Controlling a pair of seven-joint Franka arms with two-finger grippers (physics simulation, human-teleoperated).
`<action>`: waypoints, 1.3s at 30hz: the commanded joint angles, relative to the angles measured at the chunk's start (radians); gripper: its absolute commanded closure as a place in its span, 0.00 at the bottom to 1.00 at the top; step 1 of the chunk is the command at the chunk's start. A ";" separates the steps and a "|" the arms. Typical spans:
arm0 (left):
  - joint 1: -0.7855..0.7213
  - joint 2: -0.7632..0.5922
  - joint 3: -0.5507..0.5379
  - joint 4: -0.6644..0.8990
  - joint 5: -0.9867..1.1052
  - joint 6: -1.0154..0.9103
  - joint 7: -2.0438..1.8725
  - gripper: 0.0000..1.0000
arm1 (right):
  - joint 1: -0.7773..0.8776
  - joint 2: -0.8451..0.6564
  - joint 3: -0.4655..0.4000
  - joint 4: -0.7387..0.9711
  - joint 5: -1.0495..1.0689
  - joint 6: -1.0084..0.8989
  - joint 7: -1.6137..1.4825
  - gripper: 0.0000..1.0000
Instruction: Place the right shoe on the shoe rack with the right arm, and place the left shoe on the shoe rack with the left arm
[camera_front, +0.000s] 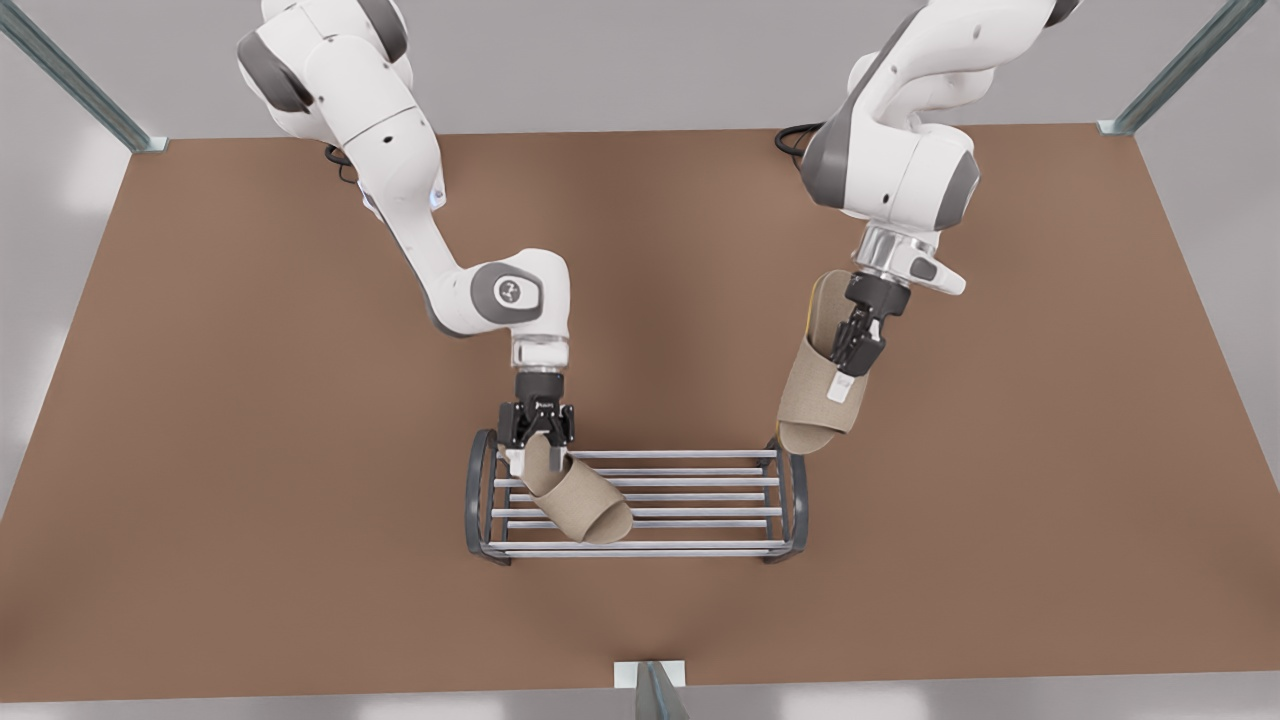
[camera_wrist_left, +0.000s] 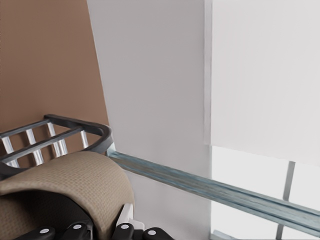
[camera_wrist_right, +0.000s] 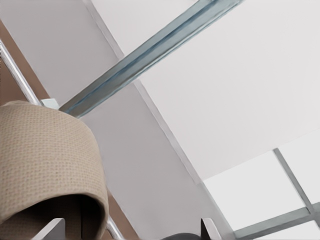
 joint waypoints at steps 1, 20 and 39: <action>-0.001 0.001 -0.001 0.001 -0.178 -0.006 -0.174 0.79 | 0.004 -0.022 0.005 -0.020 0.001 0.011 -0.045 0.00; -0.408 0.360 0.169 0.283 0.378 -0.132 -0.168 0.79 | -0.642 -0.200 0.054 0.425 1.963 -0.820 -1.173 0.00; -0.550 0.551 0.304 0.449 0.492 -0.131 -0.218 0.69 | -0.631 -0.145 0.057 0.416 1.949 -0.676 -1.355 0.00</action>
